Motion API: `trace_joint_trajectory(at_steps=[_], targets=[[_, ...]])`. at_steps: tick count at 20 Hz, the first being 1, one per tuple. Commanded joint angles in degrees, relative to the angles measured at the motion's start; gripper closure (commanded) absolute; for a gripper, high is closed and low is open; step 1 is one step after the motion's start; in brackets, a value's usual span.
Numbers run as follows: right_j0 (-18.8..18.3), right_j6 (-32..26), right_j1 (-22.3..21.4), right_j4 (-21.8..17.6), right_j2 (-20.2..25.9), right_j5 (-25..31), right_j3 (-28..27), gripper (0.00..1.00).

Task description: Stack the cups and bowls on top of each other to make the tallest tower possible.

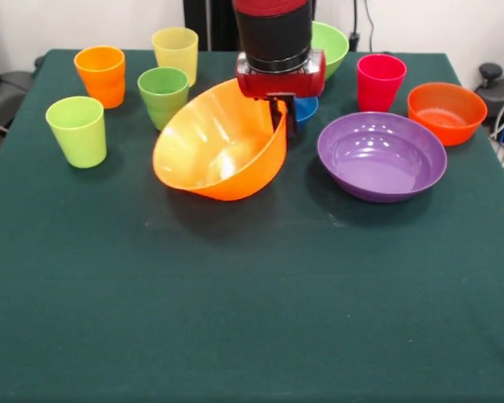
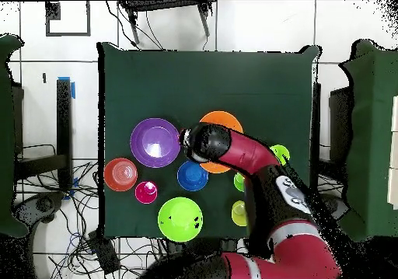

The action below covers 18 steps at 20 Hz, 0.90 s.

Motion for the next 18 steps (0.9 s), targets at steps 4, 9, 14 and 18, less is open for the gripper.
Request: trace_joint_trajectory(at_steps=[4, 9, 14, 18], targets=[[-4.07, 1.97, 3.32, 6.4, 15.88, 16.52, 5.95, 1.0], [-4.66, 1.46, 0.77, 6.23, 17.31, 17.91, 6.38, 1.0], [-7.24, 0.42, -0.48, 7.77, 20.71, 21.09, 7.87, 1.0], [-10.2, -1.75, 0.4, 8.02, 23.72, 24.09, 7.79, 1.0]])
